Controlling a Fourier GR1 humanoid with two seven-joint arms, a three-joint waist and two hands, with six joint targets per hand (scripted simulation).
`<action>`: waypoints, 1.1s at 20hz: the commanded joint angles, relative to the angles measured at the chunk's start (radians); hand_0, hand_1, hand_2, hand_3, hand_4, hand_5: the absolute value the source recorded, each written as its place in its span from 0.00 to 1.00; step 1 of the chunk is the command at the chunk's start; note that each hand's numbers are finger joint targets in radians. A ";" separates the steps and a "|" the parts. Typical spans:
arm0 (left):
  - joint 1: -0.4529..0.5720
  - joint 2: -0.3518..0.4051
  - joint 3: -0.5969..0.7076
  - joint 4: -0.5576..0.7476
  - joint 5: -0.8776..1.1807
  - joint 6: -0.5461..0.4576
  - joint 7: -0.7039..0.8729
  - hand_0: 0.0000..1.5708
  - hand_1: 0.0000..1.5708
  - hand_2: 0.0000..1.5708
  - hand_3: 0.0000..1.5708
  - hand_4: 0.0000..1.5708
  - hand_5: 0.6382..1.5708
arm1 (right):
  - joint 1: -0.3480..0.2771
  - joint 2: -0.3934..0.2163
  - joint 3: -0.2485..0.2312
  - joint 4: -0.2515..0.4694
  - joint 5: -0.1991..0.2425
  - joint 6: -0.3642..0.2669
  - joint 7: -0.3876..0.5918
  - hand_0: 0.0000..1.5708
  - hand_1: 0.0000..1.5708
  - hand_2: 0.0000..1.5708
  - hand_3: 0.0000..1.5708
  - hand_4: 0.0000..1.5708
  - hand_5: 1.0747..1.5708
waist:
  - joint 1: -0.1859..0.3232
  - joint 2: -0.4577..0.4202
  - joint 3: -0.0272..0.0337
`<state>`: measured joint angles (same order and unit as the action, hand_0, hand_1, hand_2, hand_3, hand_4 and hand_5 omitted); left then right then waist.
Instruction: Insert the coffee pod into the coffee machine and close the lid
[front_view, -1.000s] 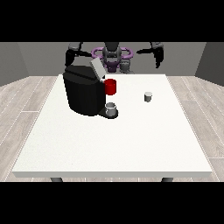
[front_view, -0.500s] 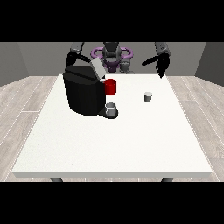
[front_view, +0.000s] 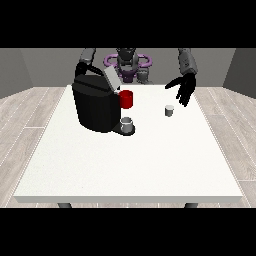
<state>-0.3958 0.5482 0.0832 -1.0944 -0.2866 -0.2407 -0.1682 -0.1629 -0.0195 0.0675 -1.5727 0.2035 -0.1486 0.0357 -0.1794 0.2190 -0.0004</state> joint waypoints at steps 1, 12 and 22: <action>-0.042 0.002 -0.032 0.084 -0.069 0.000 -0.024 0.00 0.00 0.00 0.00 0.00 1.00 | -0.017 0.006 0.000 0.029 -0.014 0.016 0.006 0.00 0.00 0.00 0.00 0.00 1.00 | -0.002 0.028 0.0002; -0.167 -0.104 -0.098 0.202 -0.242 0.155 -0.010 0.48 0.48 0.56 0.40 0.00 1.00 | -0.116 0.019 0.015 0.150 -0.012 -0.046 0.058 0.00 0.00 0.00 0.00 0.00 1.00 | 0.045 0.026 0.0004; -0.227 -0.049 -0.152 0.324 -0.413 0.213 -0.093 0.52 0.52 0.61 0.51 0.23 1.00 | -0.138 0.006 -0.010 0.192 -0.047 -0.002 -0.026 0.00 0.00 0.00 0.00 0.00 1.00 | 0.010 0.065 0.0006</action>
<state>-0.5958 0.5005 -0.0329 -0.7967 -0.6400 -0.0218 -0.2710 -0.2729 -0.0094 0.0801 -1.4179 0.1799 -0.1704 0.0220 -0.1673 0.2825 -0.0001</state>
